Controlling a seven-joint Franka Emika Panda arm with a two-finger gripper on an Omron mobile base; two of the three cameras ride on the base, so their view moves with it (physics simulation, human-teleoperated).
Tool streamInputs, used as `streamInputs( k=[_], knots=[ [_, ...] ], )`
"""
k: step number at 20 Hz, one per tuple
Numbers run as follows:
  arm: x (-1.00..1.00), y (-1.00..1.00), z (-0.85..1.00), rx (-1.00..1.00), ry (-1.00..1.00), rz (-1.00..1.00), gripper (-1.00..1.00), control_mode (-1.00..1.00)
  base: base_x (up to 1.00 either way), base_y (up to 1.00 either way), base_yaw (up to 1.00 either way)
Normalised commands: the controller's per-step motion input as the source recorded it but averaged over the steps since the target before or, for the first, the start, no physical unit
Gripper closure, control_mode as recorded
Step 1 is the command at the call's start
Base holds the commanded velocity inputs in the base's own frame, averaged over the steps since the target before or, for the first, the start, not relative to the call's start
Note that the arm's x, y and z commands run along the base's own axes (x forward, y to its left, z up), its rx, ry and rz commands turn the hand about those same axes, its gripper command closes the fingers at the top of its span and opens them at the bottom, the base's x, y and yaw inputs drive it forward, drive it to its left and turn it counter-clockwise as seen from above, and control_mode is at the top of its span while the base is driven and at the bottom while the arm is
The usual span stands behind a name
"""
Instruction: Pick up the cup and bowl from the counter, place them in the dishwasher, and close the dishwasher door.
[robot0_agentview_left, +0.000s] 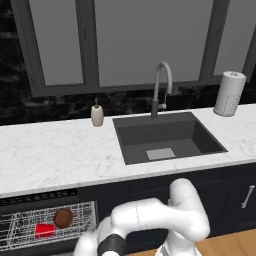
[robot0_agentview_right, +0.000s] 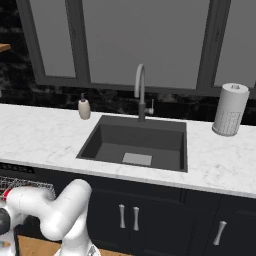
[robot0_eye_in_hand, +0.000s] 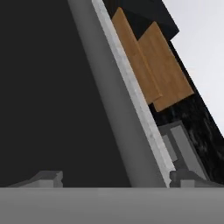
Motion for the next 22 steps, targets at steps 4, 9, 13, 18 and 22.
streamInputs(
  k=[4,9,13,18,22],
  knots=[
    [1.00,-0.21,0.00,0.00,-0.25,0.00,-1.00,-1.00,0.00,0.00,0.00],
    [1.00,-0.16,0.00,0.00,-0.12,-0.02,-1.00,-1.00,0.00,0.00,0.00],
    [1.00,-0.01,0.01,0.10,0.07,-0.11,-1.00,-1.00,0.00,0.00,0.00],
    [1.00,0.00,0.00,0.13,0.03,-0.14,-1.00,-1.00,0.00,0.00,0.00],
    [1.00,-0.13,0.00,0.20,0.00,-0.12,-1.00,-1.00,0.00,0.00,0.00]
  ],
)
